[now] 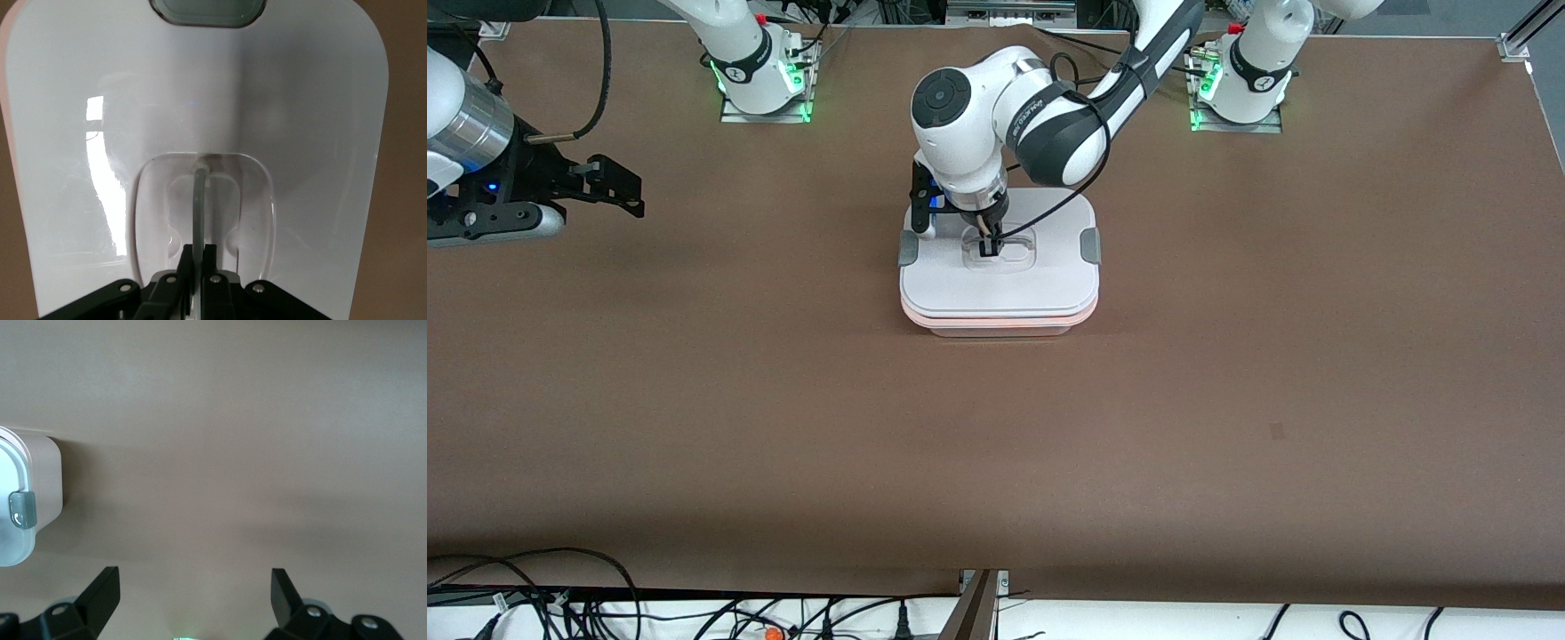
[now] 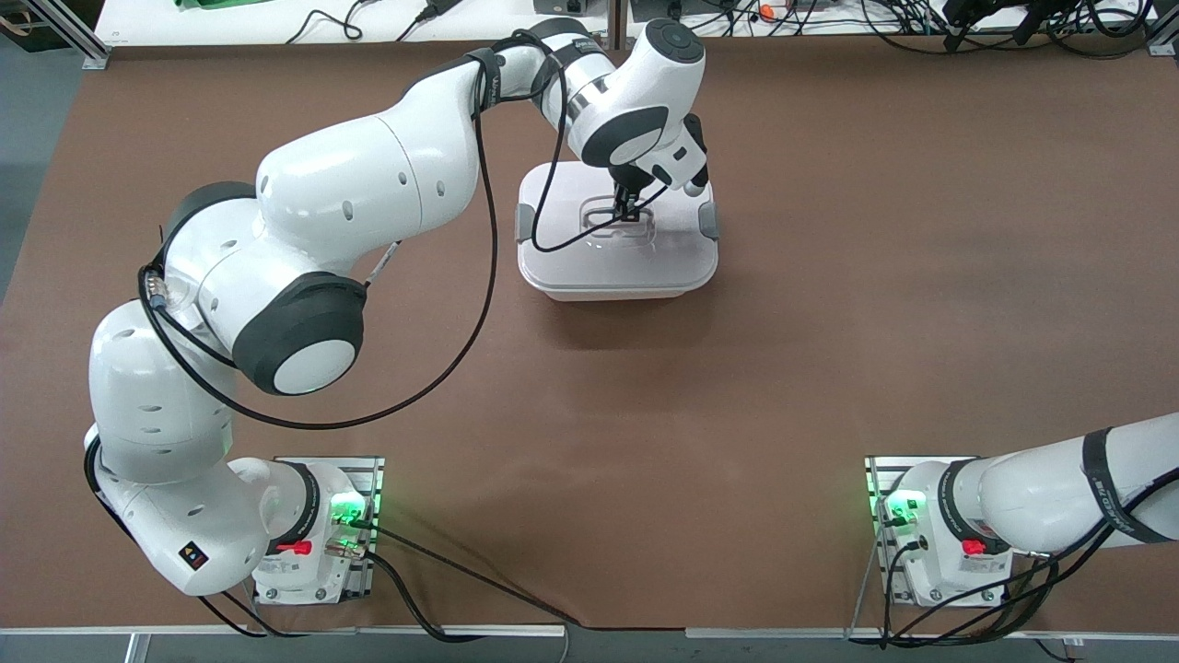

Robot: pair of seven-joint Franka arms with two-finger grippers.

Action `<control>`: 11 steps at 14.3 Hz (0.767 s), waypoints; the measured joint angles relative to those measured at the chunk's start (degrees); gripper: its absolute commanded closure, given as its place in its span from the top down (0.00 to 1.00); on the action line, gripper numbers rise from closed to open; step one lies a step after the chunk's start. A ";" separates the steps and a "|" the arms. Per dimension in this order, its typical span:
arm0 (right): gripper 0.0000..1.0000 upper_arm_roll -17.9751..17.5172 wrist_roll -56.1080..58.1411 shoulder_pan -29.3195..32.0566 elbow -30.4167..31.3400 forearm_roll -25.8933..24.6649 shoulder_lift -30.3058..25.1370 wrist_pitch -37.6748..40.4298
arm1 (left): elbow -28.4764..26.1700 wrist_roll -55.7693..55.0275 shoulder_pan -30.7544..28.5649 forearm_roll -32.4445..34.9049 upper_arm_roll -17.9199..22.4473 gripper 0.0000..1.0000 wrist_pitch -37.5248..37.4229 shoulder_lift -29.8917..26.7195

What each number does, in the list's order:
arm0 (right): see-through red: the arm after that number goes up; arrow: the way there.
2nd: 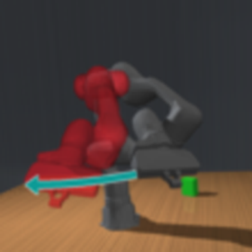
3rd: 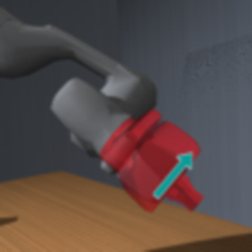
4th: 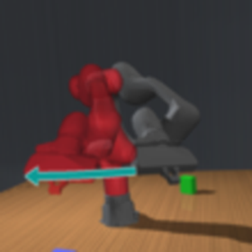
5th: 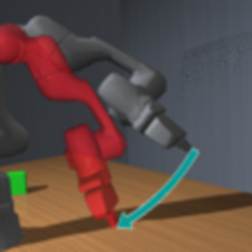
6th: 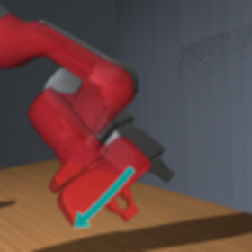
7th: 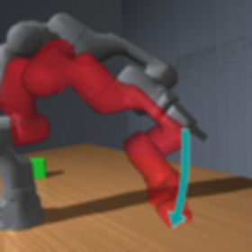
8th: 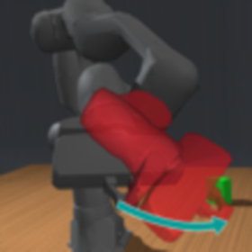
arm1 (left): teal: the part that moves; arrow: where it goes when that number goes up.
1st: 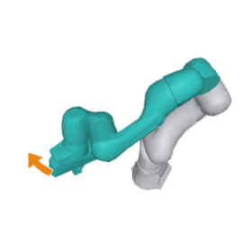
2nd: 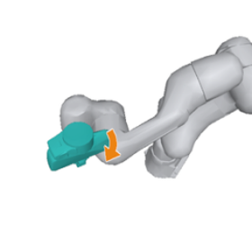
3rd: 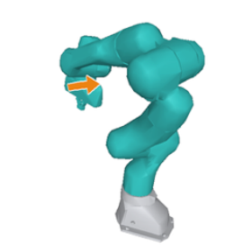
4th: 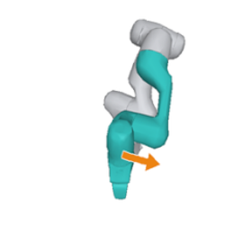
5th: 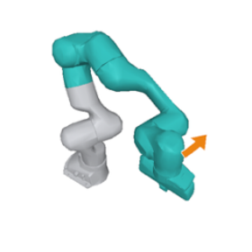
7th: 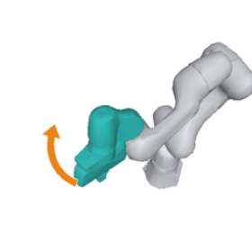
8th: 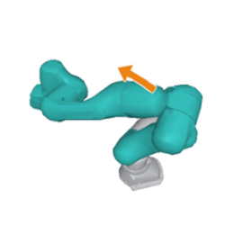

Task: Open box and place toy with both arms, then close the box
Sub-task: 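Lower the lid onto the box and press it down with the left gripper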

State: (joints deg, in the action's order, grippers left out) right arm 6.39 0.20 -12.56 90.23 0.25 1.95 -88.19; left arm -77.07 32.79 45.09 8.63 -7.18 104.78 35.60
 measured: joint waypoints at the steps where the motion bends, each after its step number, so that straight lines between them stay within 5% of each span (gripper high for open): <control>1: 1.00 0.00 -0.01 0.03 0.00 0.00 0.00 0.01 | -0.02 0.00 -0.02 0.00 0.00 0.00 0.12 0.00; 11: 1.00 0.00 -0.03 0.22 0.00 0.00 0.00 0.02 | -0.60 0.08 -0.33 0.05 0.53 0.00 2.38 0.00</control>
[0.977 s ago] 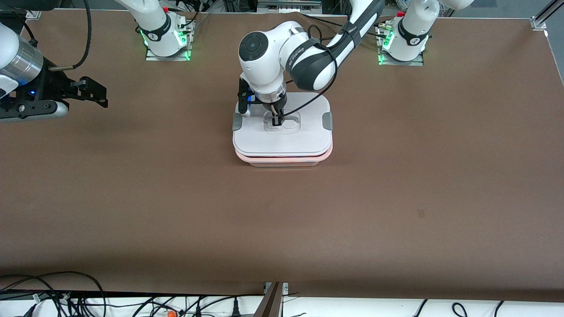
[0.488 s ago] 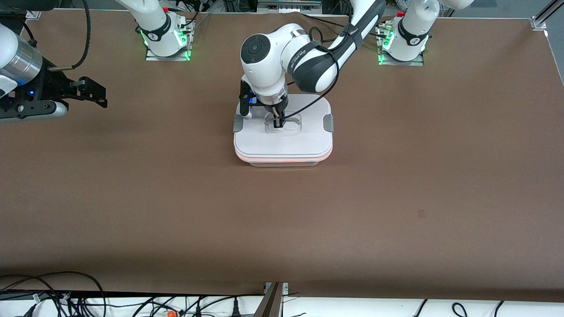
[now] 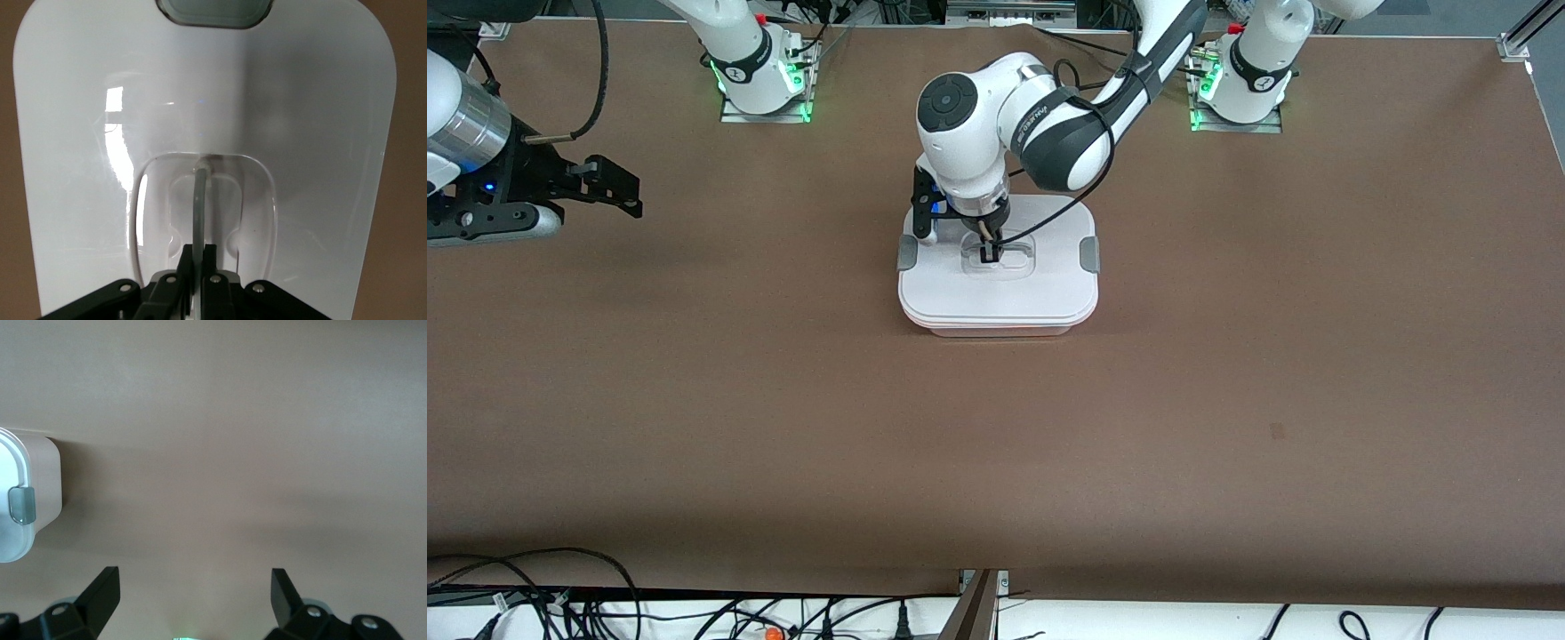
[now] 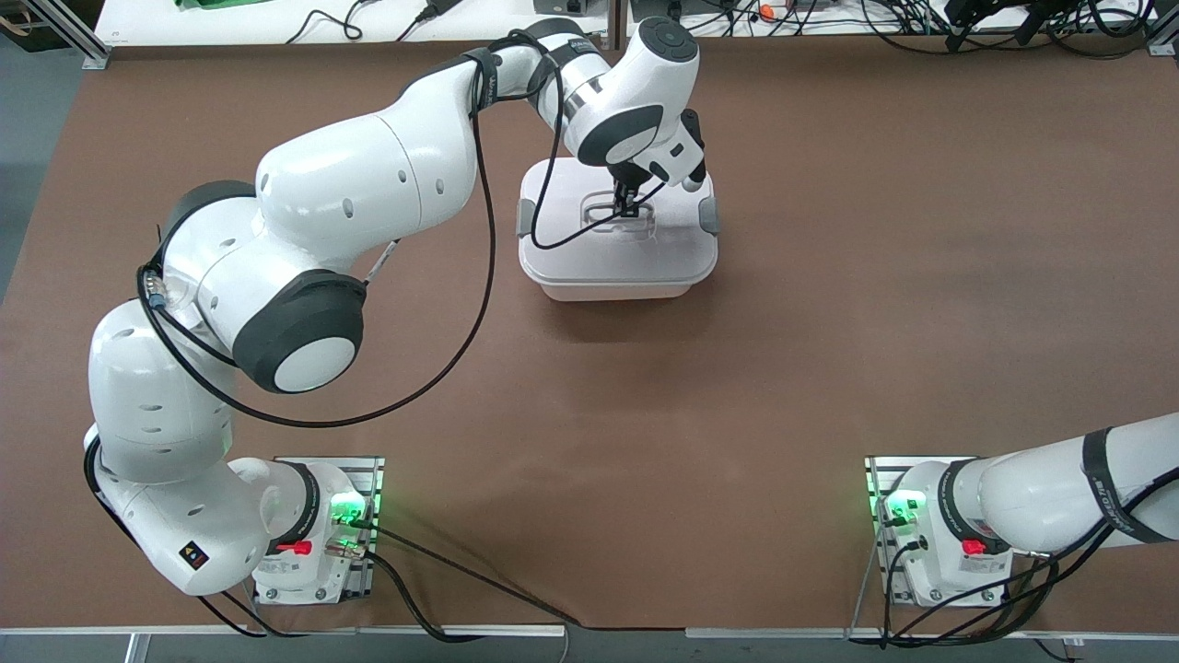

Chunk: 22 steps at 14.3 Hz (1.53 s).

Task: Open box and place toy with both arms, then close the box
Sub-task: 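Lower the lid onto the box and press it down with the left gripper, then open the left gripper and lift it off the lid handle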

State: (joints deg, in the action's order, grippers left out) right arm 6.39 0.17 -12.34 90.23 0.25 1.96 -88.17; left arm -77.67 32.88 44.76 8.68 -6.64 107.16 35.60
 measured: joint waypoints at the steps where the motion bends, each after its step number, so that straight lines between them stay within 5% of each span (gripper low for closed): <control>1: 1.00 0.00 0.00 0.00 0.00 0.00 0.00 0.00 | 0.00 0.00 0.00 0.00 0.06 0.00 0.10 0.00; 18: 1.00 0.00 -0.01 0.09 0.00 0.00 0.00 0.00 | -0.73 -0.07 -0.41 0.00 -0.12 0.00 0.82 0.08; 19: 1.00 0.00 -0.01 0.09 0.00 0.00 0.00 0.00 | -0.73 -0.07 -0.42 0.00 -0.12 0.63 0.83 0.08; 20: 1.00 0.00 -0.01 0.09 0.00 0.00 0.00 0.00 | -0.73 -0.06 -0.43 0.00 -0.12 1.00 0.82 0.08; 22: 1.00 0.00 -0.01 0.09 0.00 0.00 0.00 0.00 | -0.83 -0.04 -0.67 0.00 0.02 1.00 0.60 0.05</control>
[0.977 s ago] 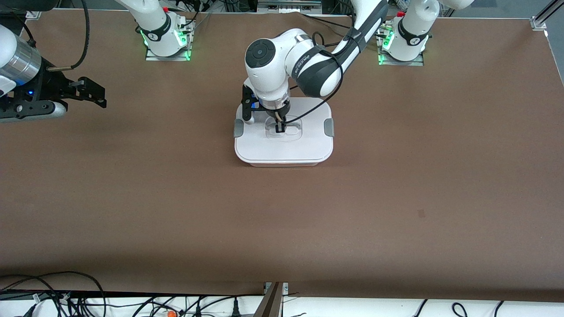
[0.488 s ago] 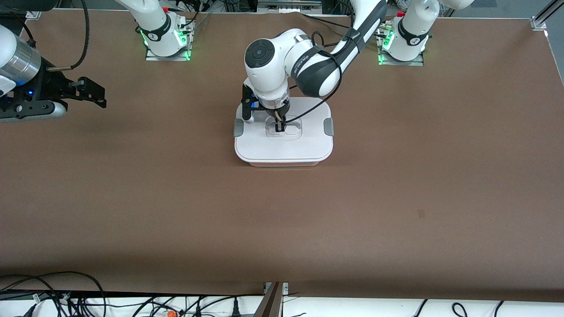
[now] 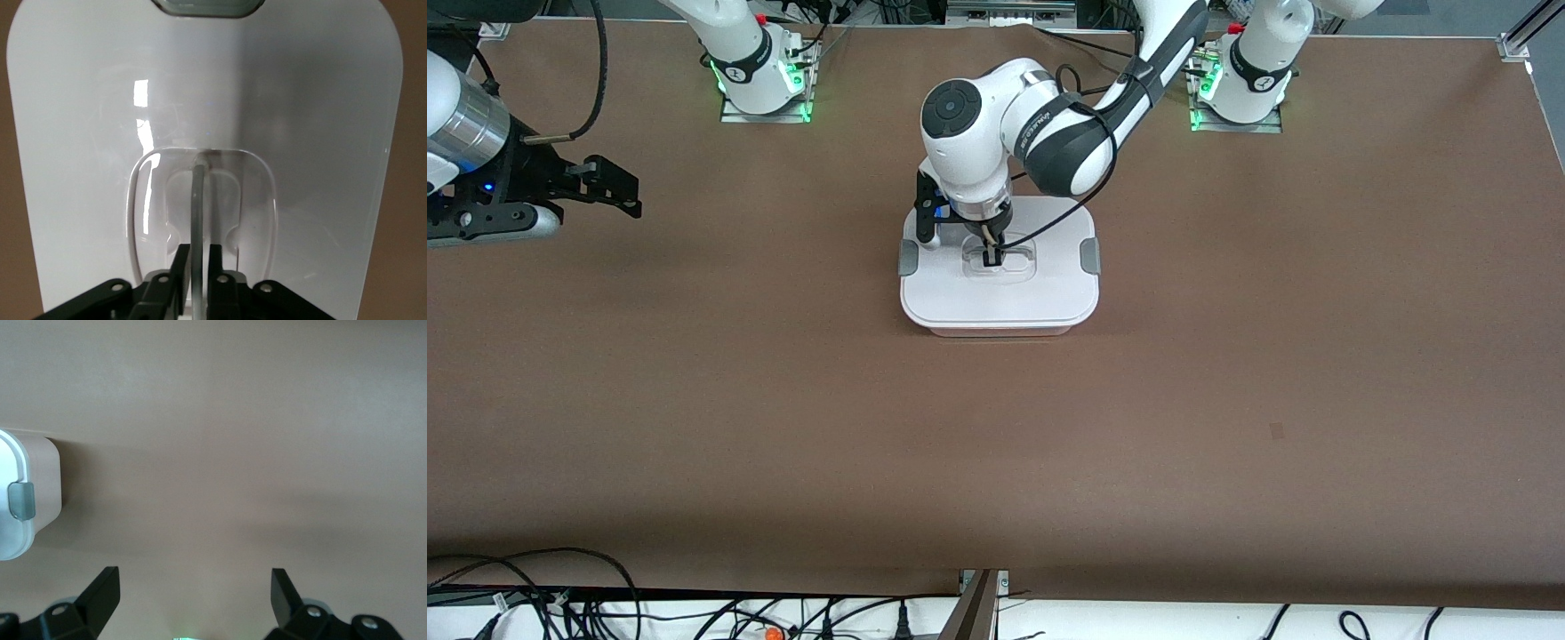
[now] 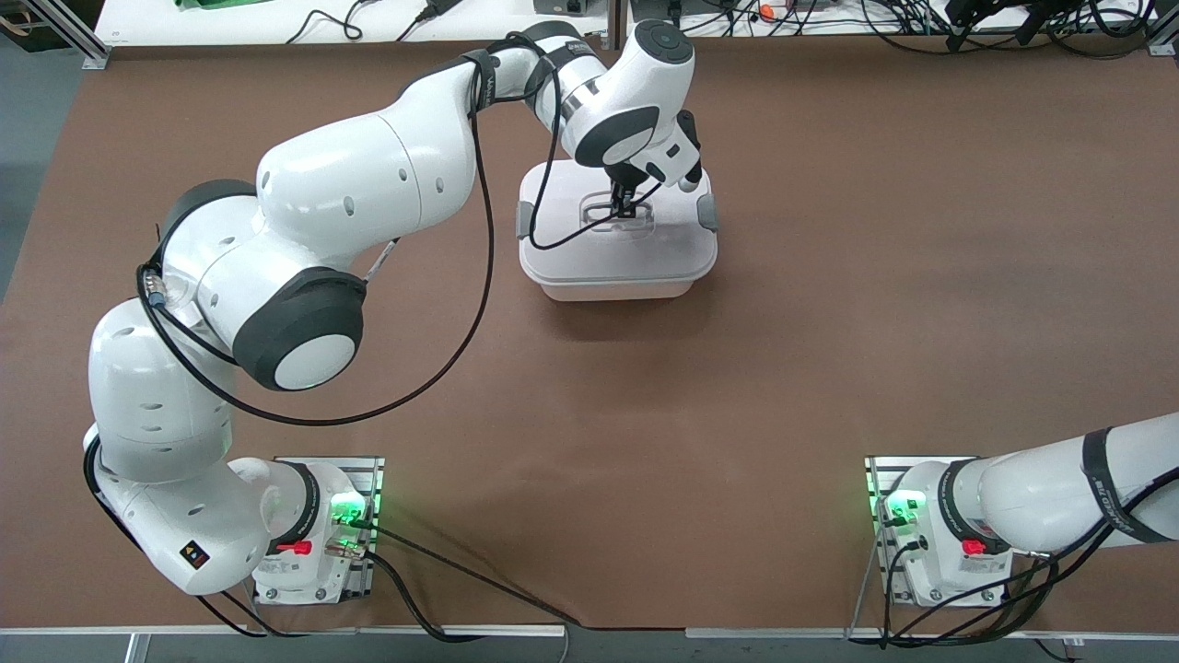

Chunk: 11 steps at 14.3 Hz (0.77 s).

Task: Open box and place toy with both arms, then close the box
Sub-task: 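Open the left gripper and lift it off the lid handle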

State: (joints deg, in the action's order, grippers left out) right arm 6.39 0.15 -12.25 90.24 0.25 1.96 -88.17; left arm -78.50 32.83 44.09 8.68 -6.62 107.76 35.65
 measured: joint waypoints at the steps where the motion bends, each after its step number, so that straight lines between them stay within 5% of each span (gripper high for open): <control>1: 1.00 0.00 0.00 0.00 0.00 0.00 0.00 0.00 | 0.06 -0.03 -0.29 0.00 0.02 1.00 0.04 -0.21; 6: 1.00 0.00 0.00 0.00 -0.01 0.00 0.00 0.00 | 1.36 -0.16 -3.97 -1.03 0.18 1.00 -2.85 -3.56; 11: 1.00 0.00 -0.02 0.03 -0.01 0.00 0.01 0.00 | 8.37 -0.22 -13.85 -1.85 0.56 1.00 -12.25 -4.68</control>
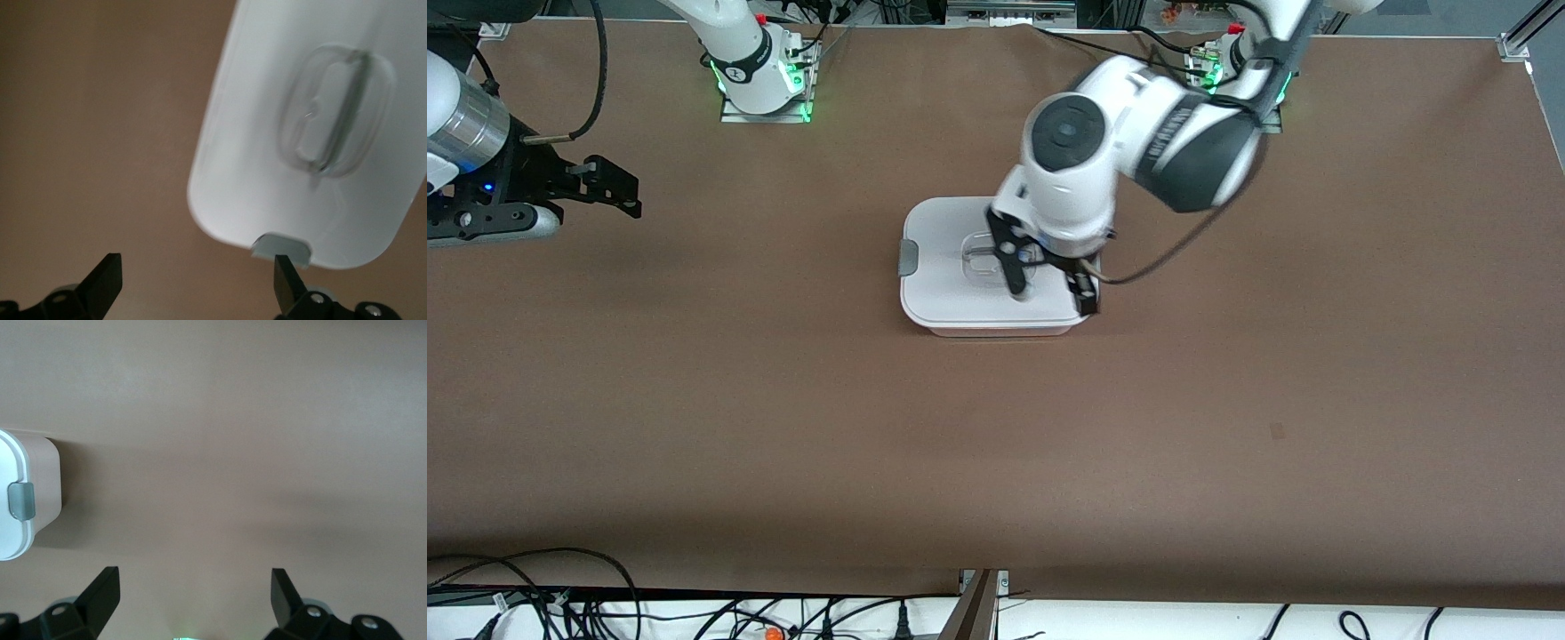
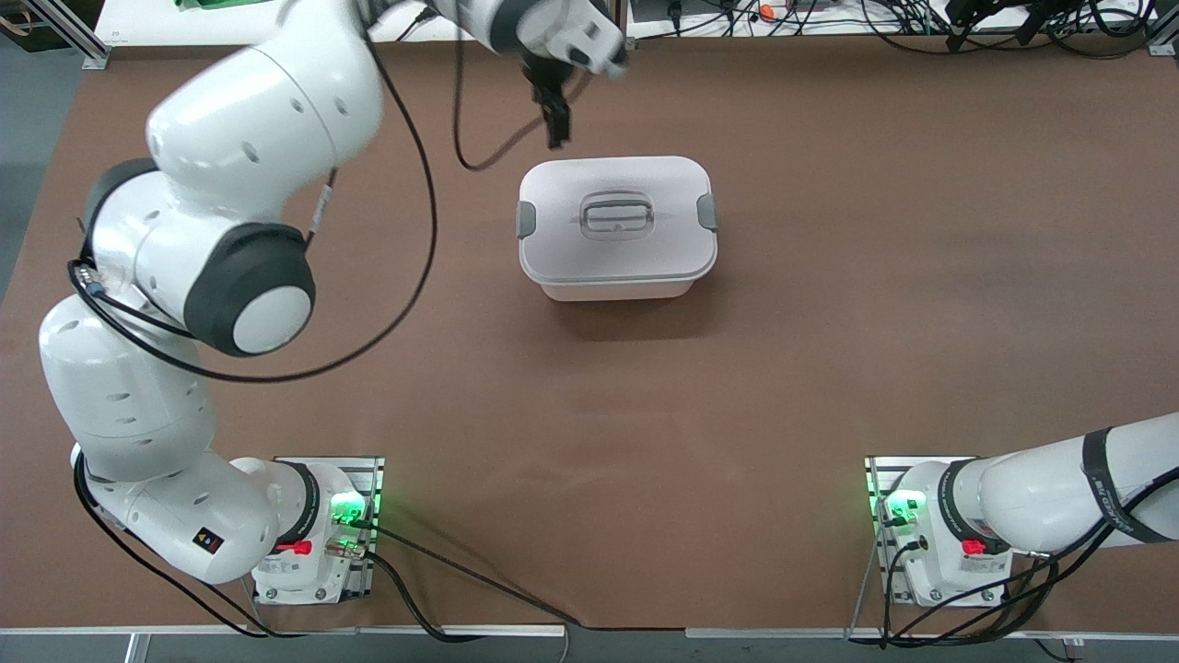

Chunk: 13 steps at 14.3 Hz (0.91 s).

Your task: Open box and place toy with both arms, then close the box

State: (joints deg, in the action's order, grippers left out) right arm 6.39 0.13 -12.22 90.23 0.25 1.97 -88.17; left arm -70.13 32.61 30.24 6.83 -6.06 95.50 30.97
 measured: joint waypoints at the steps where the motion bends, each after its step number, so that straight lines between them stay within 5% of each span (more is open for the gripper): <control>1: 1.00 0.00 0.00 0.00 0.00 0.00 0.00 0.00 | 1.47 0.09 -2.59 -0.07 0.01 1.00 -1.30 -0.03; 13: 1.00 -0.03 -0.03 0.03 -0.11 0.00 0.00 0.00 | 5.01 -0.92 -26.01 -1.02 7.27 1.00 -4.53 -9.53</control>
State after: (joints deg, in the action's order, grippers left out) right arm 6.36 0.10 -12.20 90.12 0.26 1.97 -88.17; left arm -65.12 31.69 4.23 5.81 1.21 90.98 21.44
